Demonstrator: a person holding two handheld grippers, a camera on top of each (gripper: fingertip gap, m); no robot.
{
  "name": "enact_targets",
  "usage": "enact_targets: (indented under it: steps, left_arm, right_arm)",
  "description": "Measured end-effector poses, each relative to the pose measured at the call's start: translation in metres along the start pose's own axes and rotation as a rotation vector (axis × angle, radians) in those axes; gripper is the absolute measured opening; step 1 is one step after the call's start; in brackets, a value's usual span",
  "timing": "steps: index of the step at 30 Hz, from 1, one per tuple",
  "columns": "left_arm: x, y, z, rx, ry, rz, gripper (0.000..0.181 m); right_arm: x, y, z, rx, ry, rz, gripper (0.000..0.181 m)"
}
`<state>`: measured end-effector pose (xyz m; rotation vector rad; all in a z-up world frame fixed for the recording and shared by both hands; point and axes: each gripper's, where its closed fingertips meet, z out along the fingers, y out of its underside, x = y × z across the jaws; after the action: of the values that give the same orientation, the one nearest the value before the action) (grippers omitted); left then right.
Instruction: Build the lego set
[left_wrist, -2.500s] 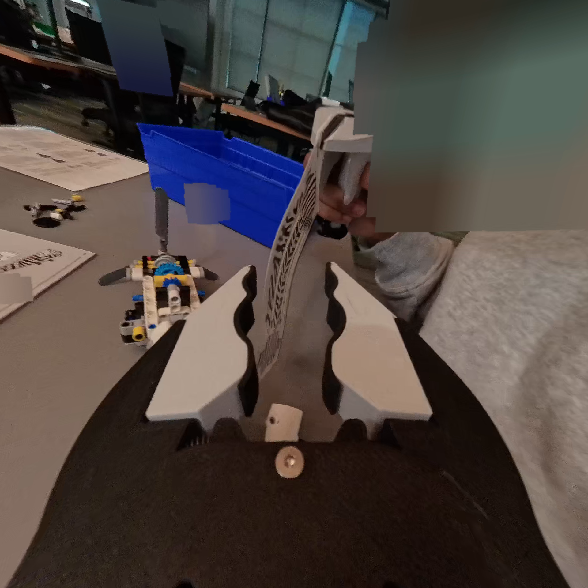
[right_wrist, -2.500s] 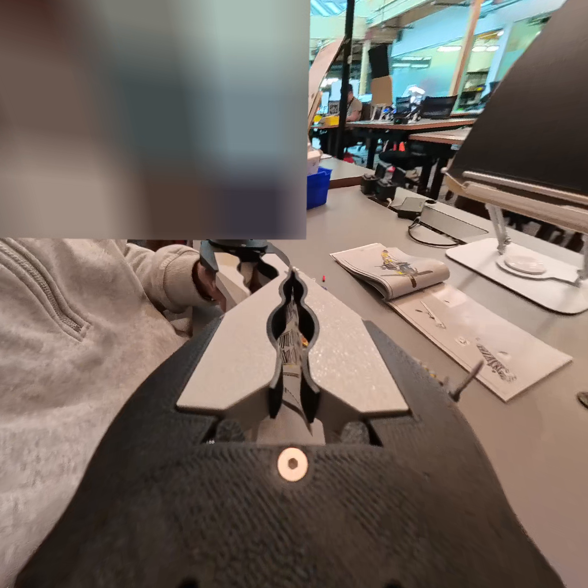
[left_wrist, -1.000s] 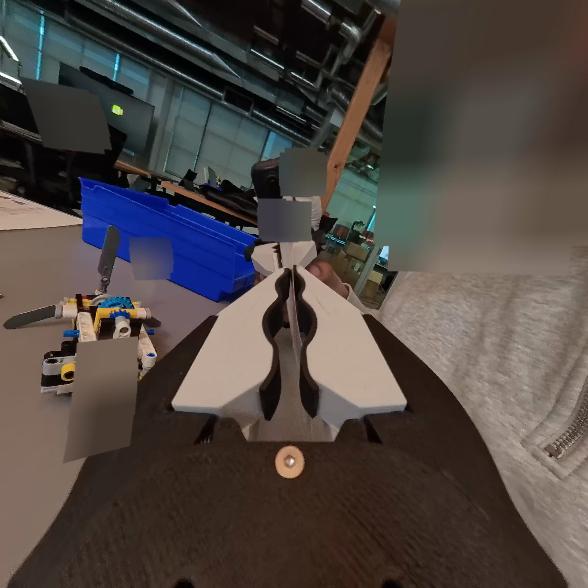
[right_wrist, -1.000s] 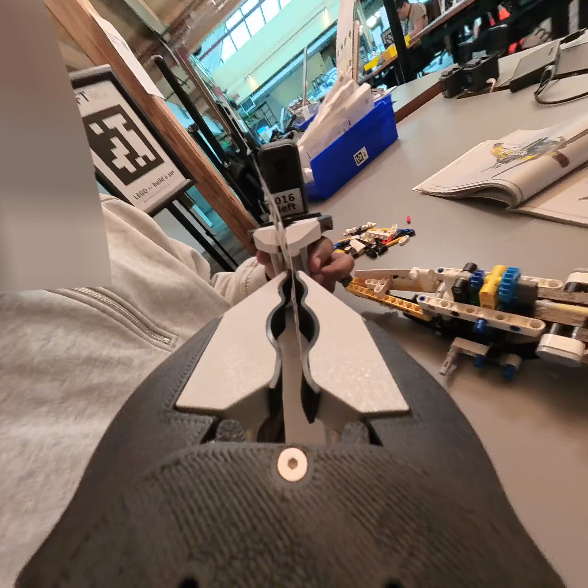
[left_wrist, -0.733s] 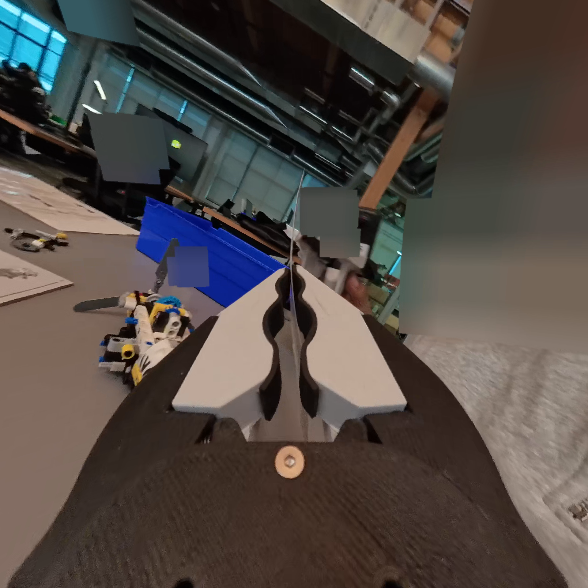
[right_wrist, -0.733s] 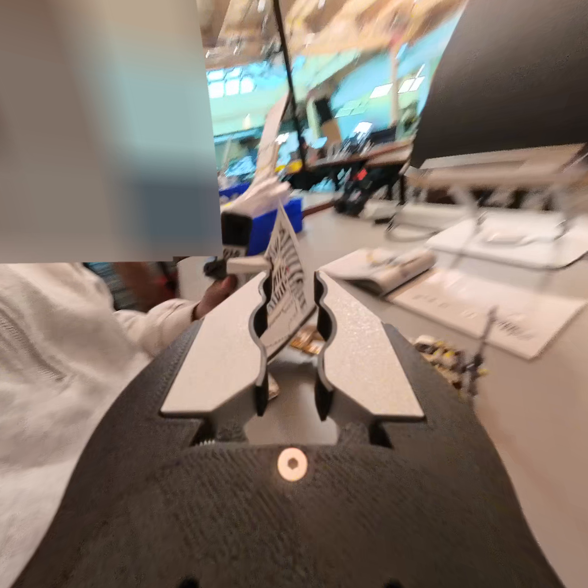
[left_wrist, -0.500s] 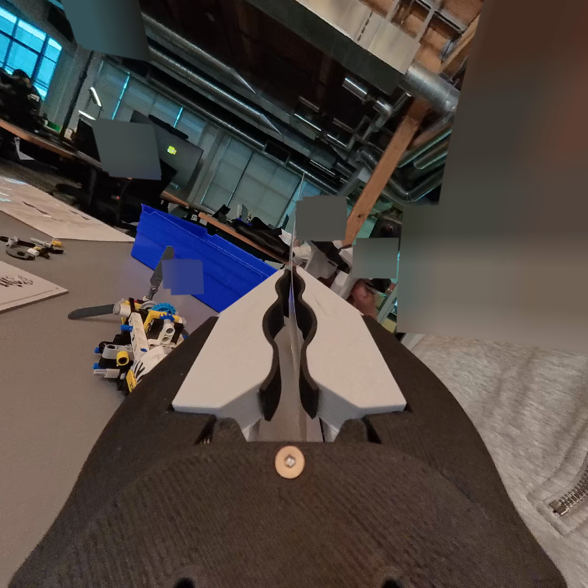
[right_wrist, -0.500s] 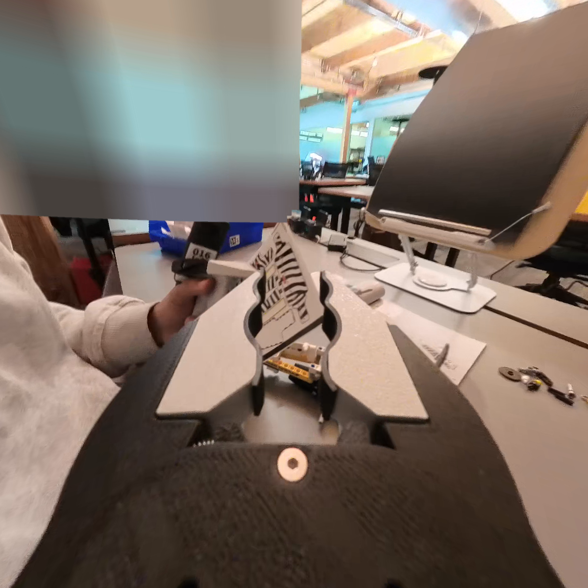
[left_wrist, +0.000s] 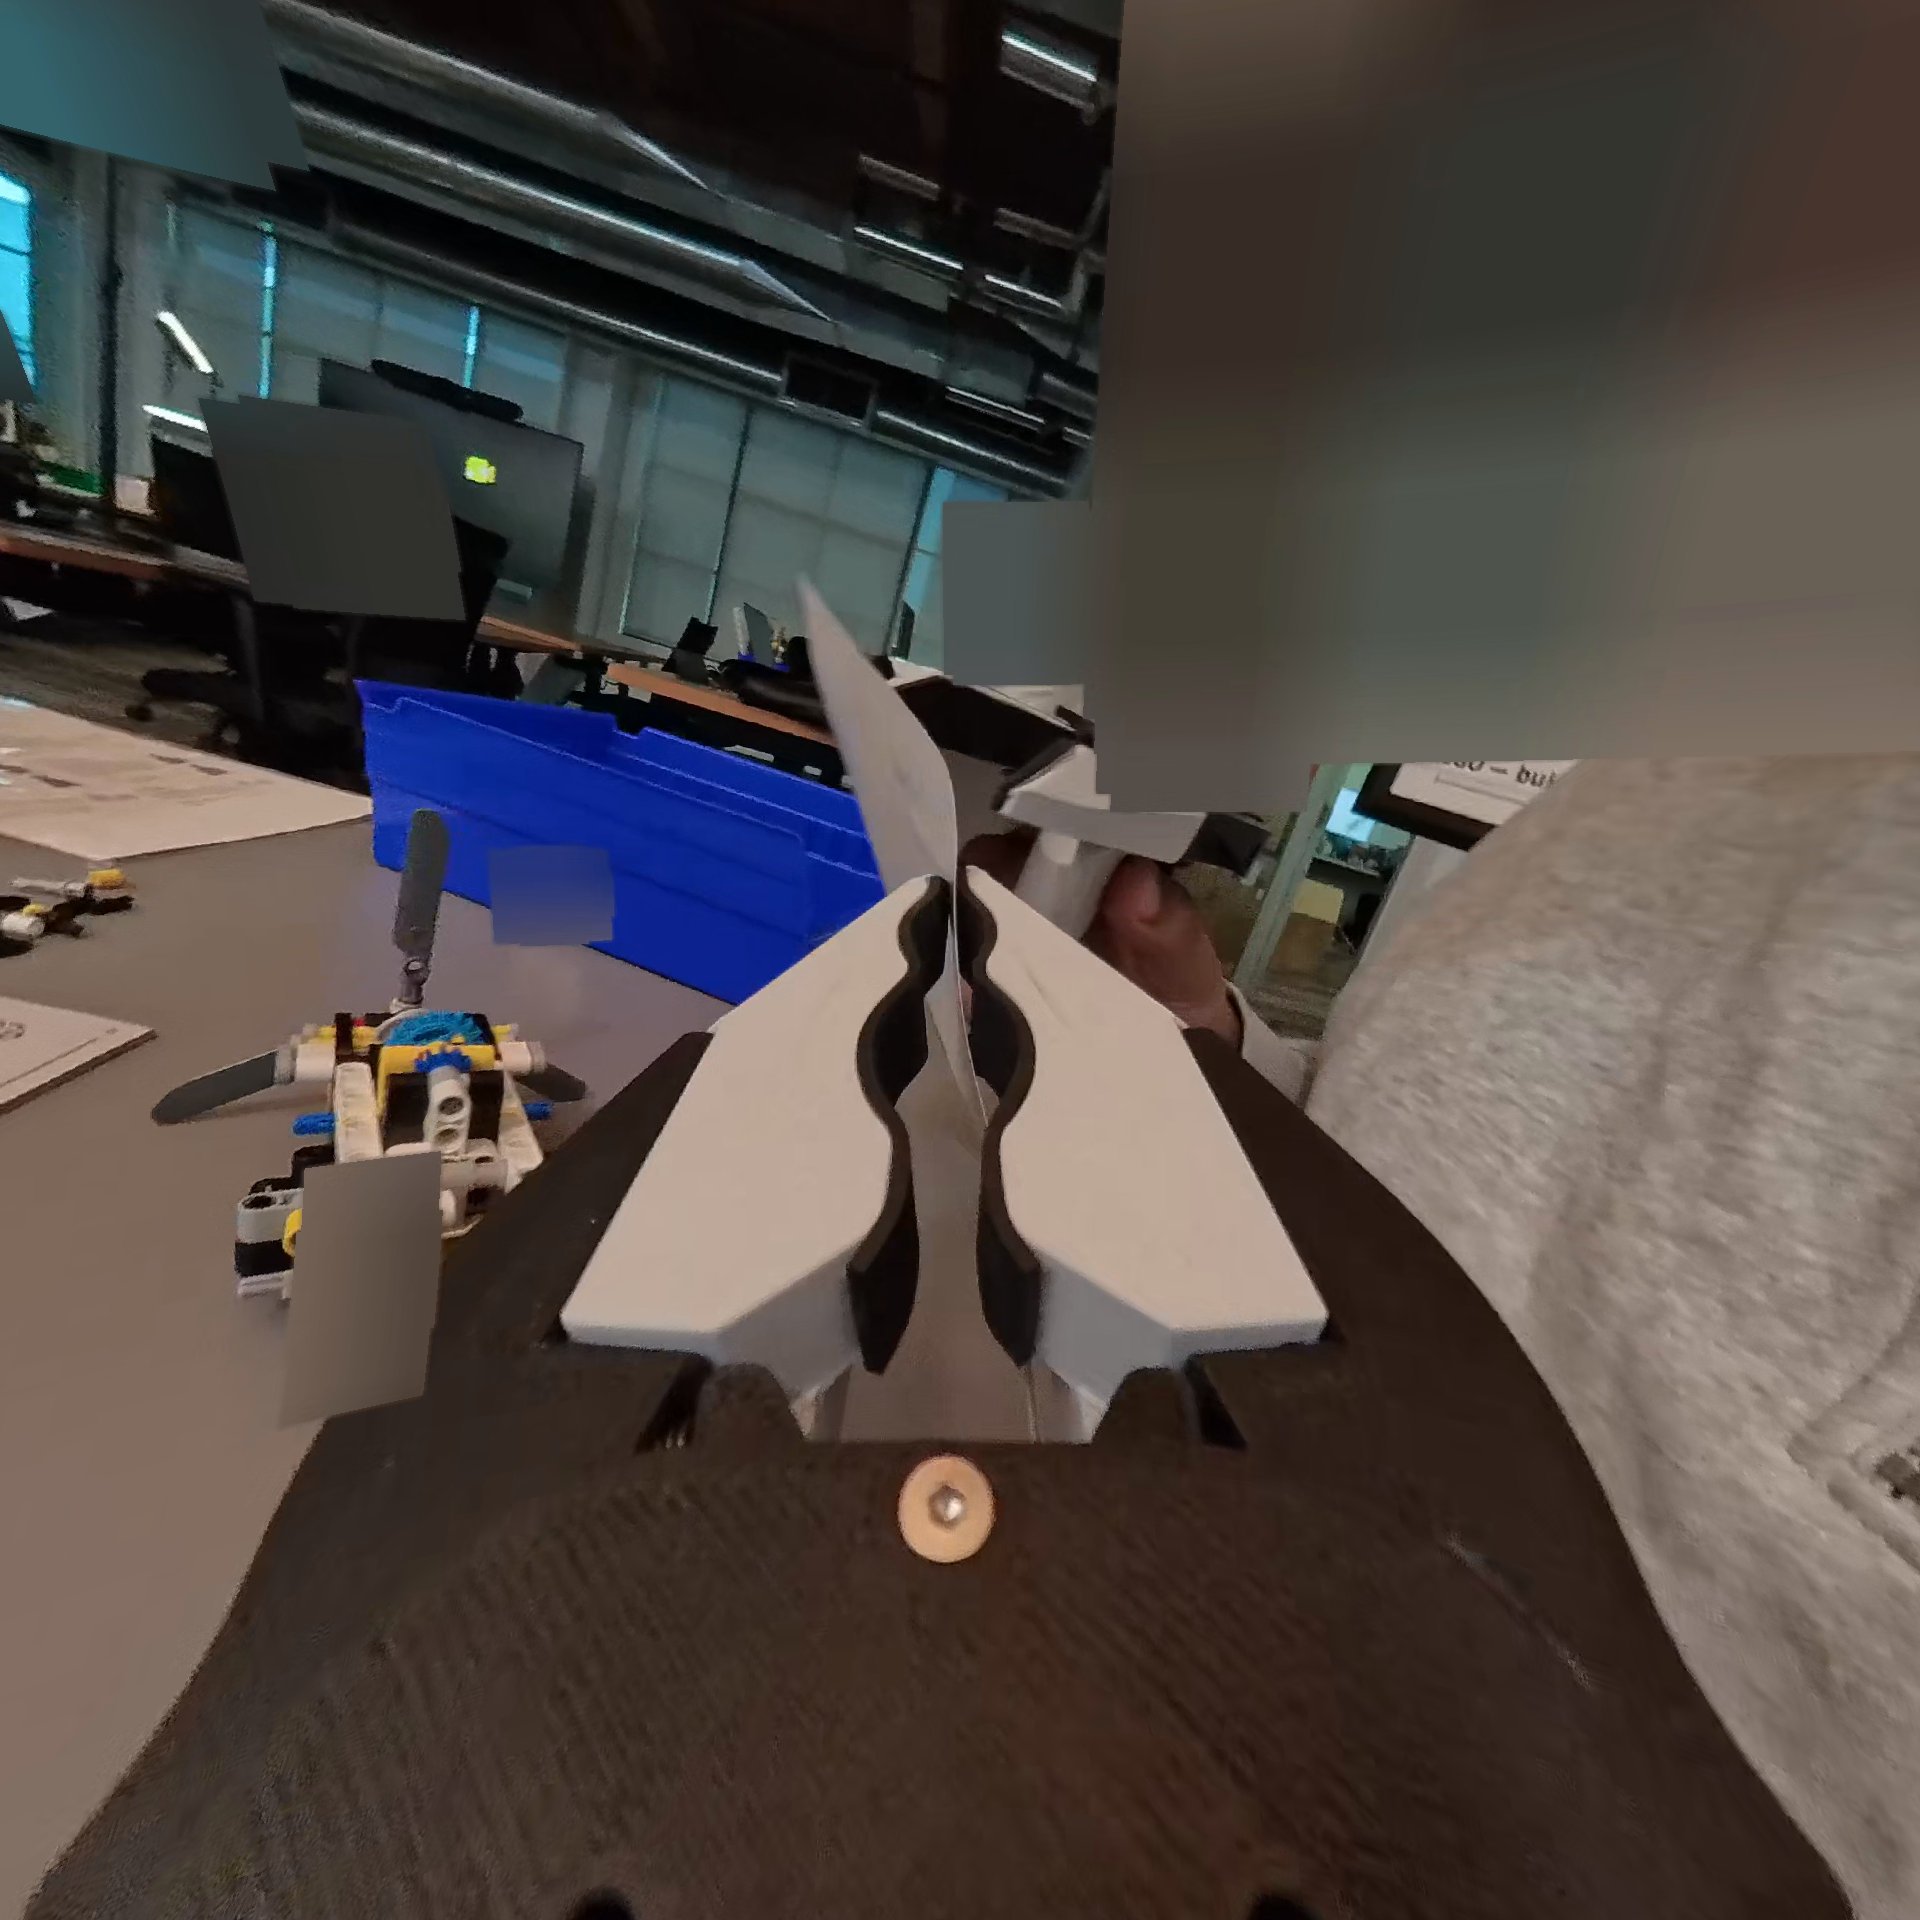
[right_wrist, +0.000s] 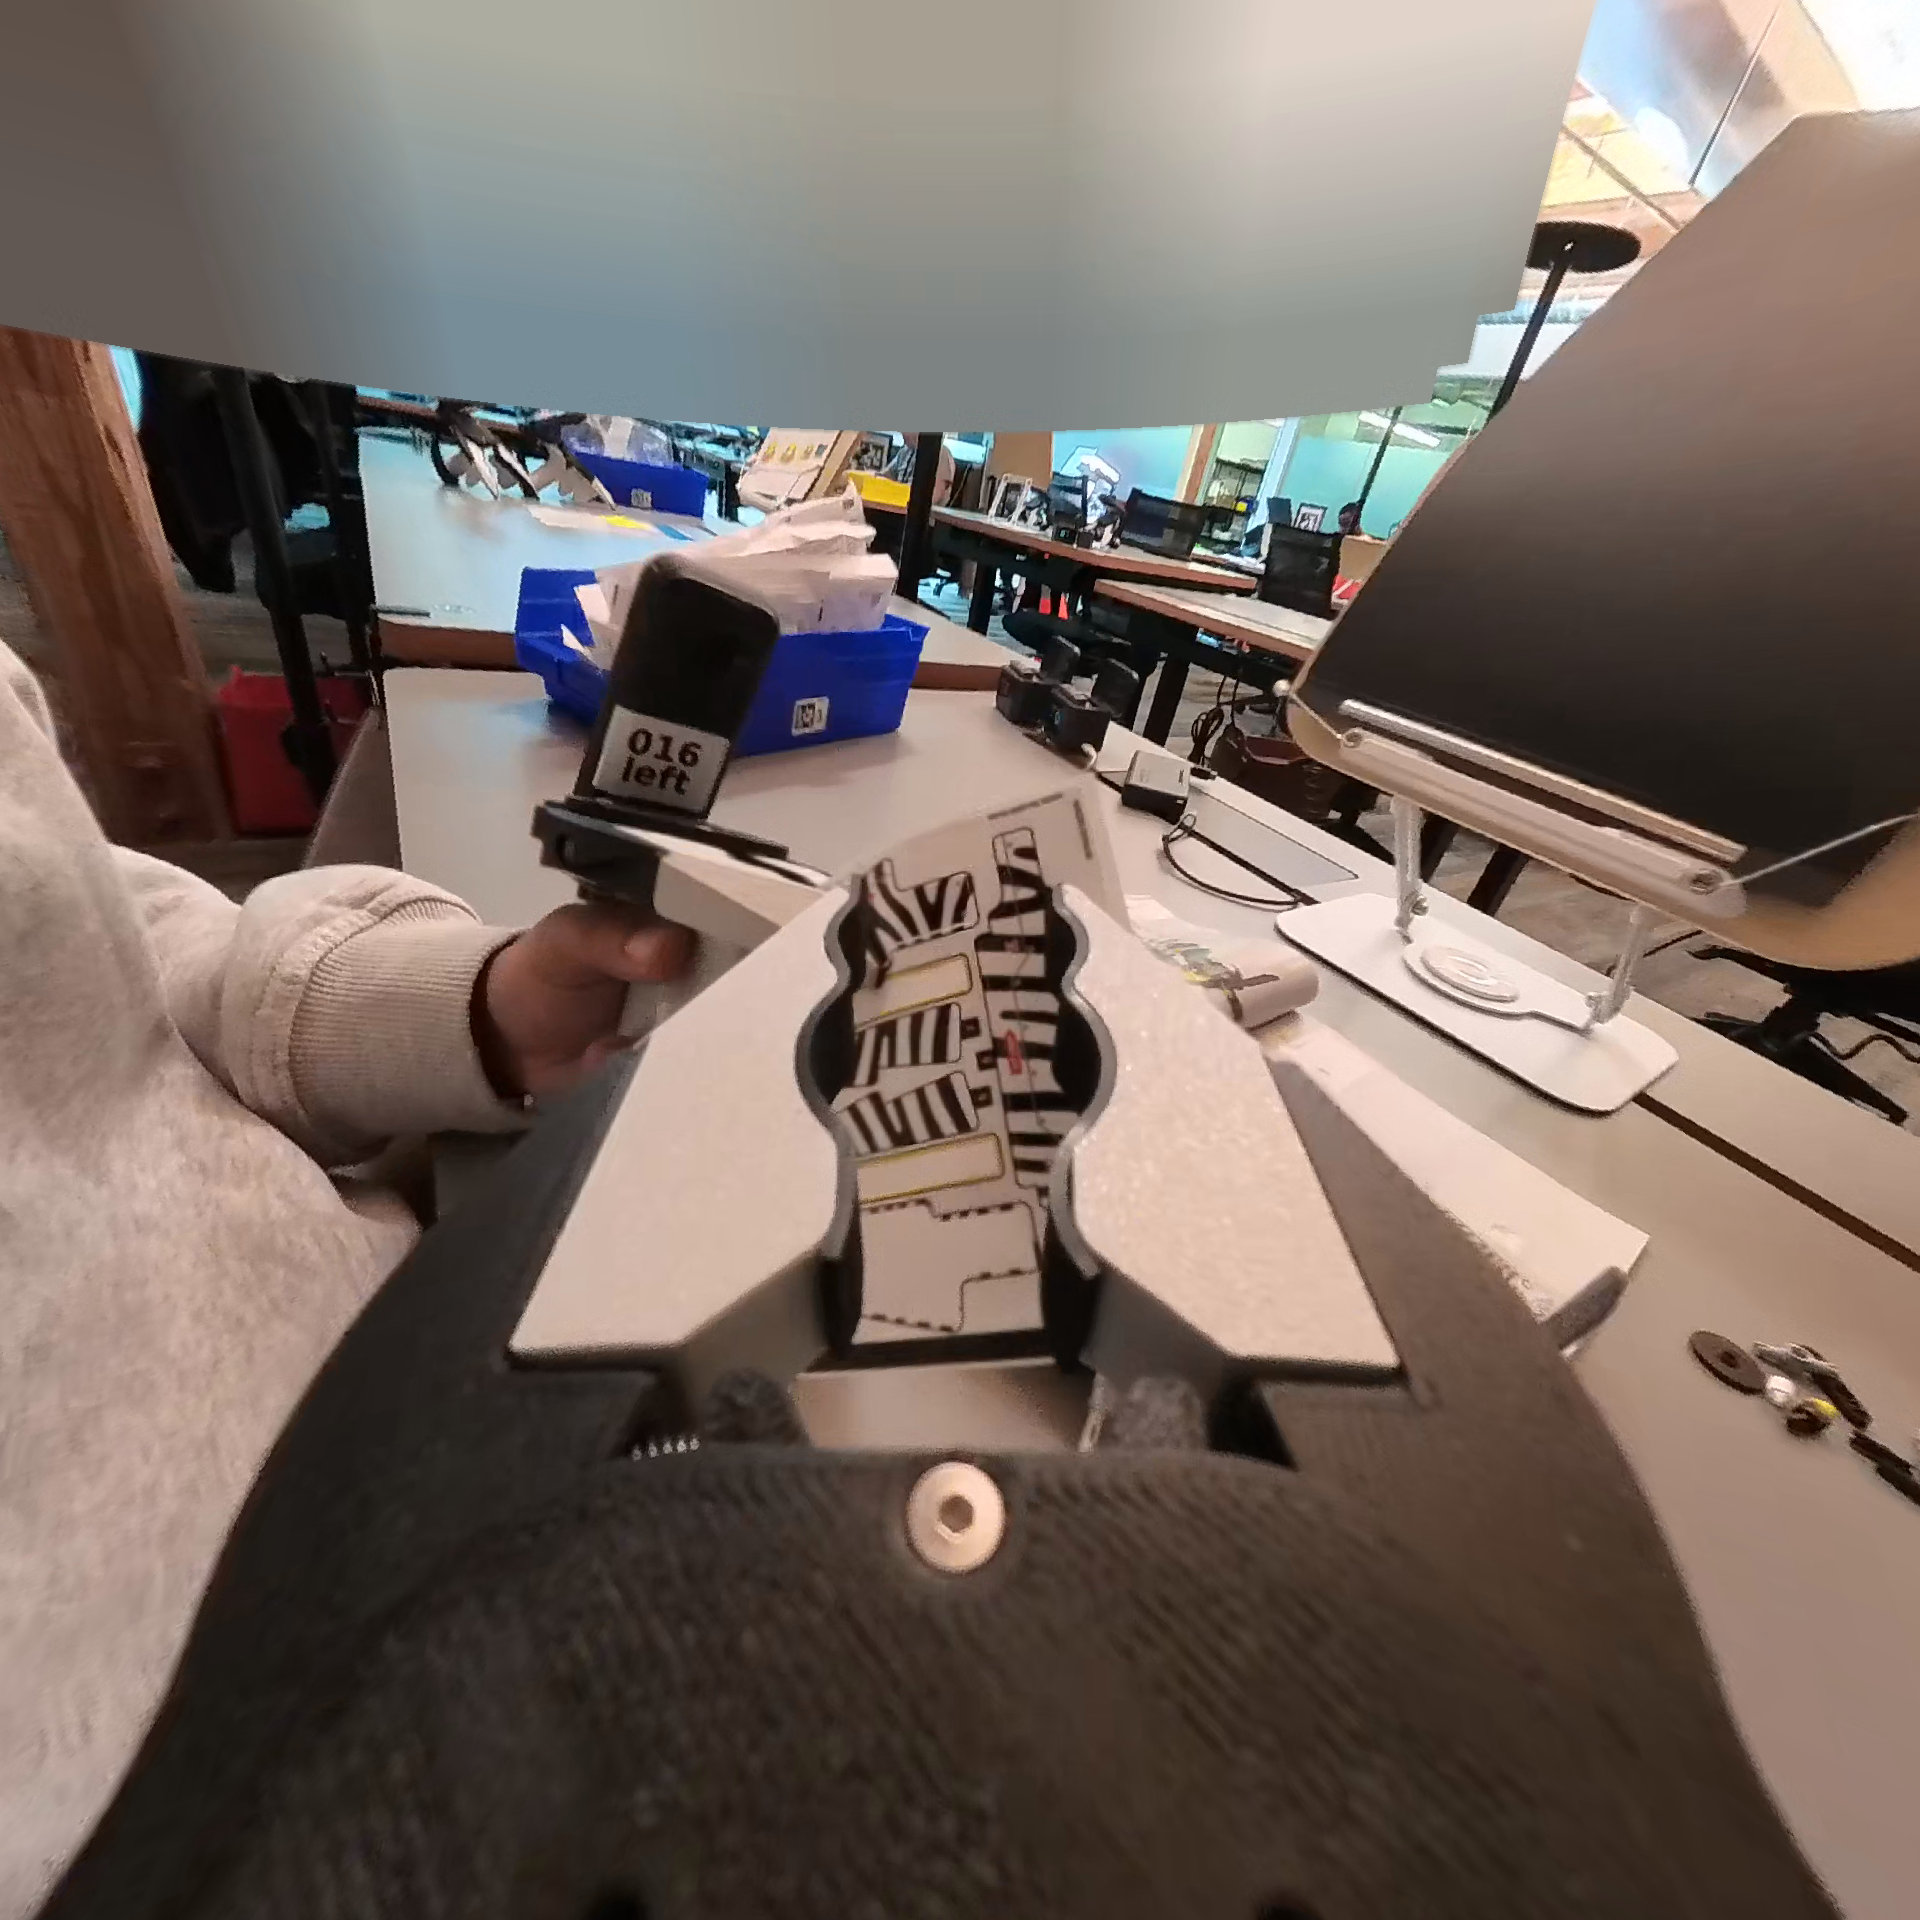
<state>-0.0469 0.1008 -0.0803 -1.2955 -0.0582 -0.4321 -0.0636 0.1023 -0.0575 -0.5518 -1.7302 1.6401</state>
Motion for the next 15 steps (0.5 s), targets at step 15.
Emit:
enact_targets:
  steps: [15]
  left_arm:
    - [0.016,0.003,0.001,-0.002,0.077,0.03,0.0]
  right_arm:
    - [-0.006,-0.009,-0.007,0.079,-0.139,0.133,0.03]
